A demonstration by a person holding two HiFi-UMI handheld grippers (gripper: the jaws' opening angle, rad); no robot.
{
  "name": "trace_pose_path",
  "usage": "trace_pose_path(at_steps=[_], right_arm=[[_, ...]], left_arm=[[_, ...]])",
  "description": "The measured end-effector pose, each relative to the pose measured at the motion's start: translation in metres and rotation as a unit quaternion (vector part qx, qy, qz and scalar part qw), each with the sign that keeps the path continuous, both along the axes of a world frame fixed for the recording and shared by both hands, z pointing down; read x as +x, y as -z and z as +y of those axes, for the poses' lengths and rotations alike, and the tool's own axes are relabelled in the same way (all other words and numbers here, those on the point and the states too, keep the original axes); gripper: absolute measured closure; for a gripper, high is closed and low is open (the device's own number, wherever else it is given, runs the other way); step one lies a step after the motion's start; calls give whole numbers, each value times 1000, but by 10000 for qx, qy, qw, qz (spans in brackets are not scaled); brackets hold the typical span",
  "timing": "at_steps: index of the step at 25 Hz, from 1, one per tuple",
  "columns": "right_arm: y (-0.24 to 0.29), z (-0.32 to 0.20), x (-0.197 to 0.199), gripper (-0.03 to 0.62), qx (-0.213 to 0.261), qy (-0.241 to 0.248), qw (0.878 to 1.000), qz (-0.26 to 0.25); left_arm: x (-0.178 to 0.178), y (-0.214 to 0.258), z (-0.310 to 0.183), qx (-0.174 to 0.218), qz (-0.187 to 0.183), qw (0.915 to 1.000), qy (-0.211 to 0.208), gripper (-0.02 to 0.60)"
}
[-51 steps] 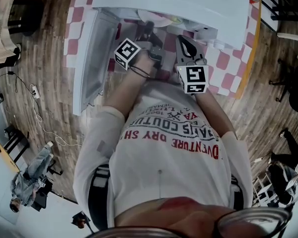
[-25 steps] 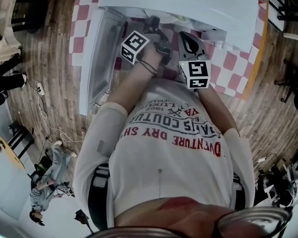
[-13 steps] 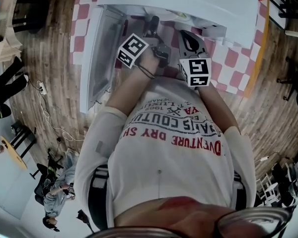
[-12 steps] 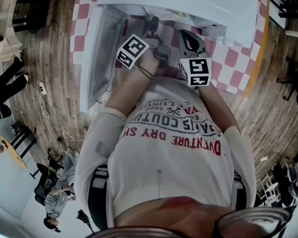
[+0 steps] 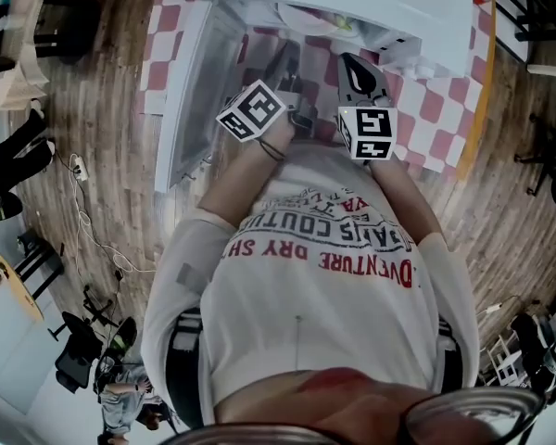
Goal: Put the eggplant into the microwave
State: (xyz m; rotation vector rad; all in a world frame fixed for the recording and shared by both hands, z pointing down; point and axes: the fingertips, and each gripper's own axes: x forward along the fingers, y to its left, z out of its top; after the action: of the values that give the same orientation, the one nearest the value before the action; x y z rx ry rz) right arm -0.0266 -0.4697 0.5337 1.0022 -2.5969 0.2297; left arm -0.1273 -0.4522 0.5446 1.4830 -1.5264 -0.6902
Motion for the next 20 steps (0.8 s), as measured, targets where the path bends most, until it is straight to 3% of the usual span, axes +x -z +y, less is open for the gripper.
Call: trace_pose_path(at_steps=[4, 7, 9, 13, 18, 20], right_arm=[[25, 2, 0, 566, 264, -68, 9994, -204], [42, 2, 1, 566, 342, -130, 9983, -444], [52, 0, 2, 566, 448, -196, 9975, -504], [65, 0, 4, 566, 725, -264, 9960, -459], [77, -1, 0, 566, 929, -251, 9935, -607], [82, -3, 3, 566, 1018, -269, 9919, -706]], left_arm=[[7, 32, 5, 350, -1085, 9929, -344, 555], [15, 63, 8, 785, -1686, 9808, -583, 555], [22, 86, 9, 1134, -2350, 9623, -767, 555], [33, 115, 15, 1476, -3780, 9092, -929, 555], [32, 120, 13, 1386, -4681, 8680, -911, 555], [35, 121, 11, 1443, -4869, 8563, -936, 555]])
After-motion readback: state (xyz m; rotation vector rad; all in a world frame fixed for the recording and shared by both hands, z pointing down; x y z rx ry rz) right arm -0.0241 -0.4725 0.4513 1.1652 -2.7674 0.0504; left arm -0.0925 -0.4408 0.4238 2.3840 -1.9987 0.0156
